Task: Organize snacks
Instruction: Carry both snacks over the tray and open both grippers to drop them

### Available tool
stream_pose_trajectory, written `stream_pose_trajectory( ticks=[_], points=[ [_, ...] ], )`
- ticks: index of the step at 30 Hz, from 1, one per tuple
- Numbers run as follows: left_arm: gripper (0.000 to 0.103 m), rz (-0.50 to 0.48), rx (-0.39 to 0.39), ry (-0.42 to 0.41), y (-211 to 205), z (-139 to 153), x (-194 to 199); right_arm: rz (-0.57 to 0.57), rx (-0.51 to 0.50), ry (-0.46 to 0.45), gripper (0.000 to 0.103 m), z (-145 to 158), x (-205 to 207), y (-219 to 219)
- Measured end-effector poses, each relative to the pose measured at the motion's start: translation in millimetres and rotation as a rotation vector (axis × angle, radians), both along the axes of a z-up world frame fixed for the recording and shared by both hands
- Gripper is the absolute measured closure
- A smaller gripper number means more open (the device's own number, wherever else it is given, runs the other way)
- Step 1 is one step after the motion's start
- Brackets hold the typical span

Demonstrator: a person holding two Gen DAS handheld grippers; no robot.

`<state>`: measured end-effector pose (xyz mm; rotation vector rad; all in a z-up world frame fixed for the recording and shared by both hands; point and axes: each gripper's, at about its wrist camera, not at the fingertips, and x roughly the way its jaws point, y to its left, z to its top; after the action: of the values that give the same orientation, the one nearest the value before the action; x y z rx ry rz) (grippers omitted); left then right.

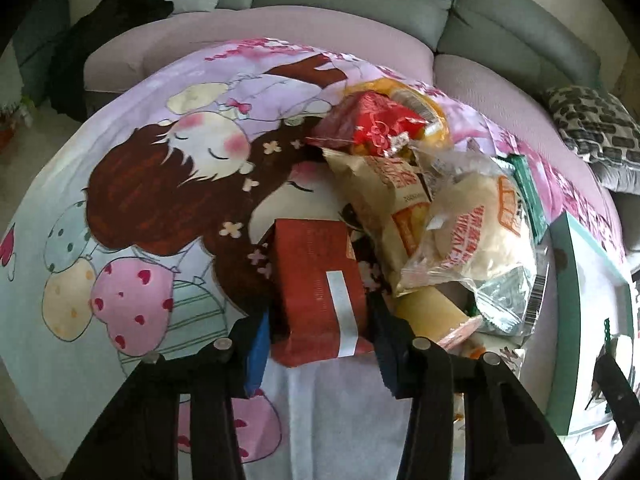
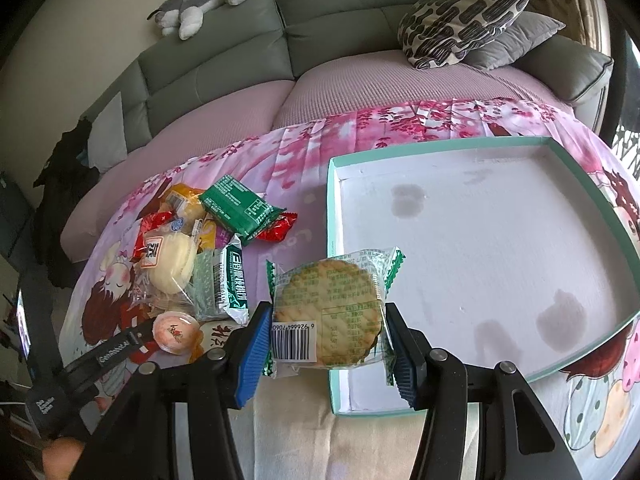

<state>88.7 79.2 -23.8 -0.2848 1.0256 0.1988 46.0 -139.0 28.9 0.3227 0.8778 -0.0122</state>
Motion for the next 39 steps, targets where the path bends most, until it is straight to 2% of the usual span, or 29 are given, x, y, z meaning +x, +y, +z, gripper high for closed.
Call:
stream_pose_trajectory(
  ticks=[3,7,12,16,21,28,32,39],
  points=[
    [0.056,0.029,-0.01,-0.015,4.9,4.7,-5.1,-0.003,0.003,-0.008,0.046,1.8,-0.9,-1.5],
    [0.056,0.06,0.001,-0.1,10.2,29.1,-16.3,-0.016,0.007,-0.03,0.046,7.8,-3.2,-6.5],
    [0.057,0.011,-0.009,-0.203,-0.8,58.4,-22.2,-0.071,-0.001,-0.081,0.046,21.4,-6.2,-26.2],
    [0.057,-0.099,-0.038,-0.255,-29.2,78.1,-16.3,-0.149,-0.007,-0.106,0.046,27.0,-6.2,-57.2],
    [0.056,-0.249,-0.051,-0.259,-75.9,90.6,0.3,-0.242,-0.006,-0.083,0.046,22.8,1.9,-96.5],
    [0.056,-0.459,-0.061,-0.261,-155.4,101.3,22.1,-0.325,-0.069,-0.06,0.046,15.8,19.4,-140.1],
    [0.056,-0.582,-0.058,-0.251,-207.6,93.8,39.8,-0.363,-0.074,-0.048,0.046,6.7,31.8,-162.1],
    [0.056,-0.677,-0.063,-0.168,-265.1,57.2,73.1,-0.378,-0.078,-0.004,0.045,-15.0,48.5,-183.2]
  ],
)
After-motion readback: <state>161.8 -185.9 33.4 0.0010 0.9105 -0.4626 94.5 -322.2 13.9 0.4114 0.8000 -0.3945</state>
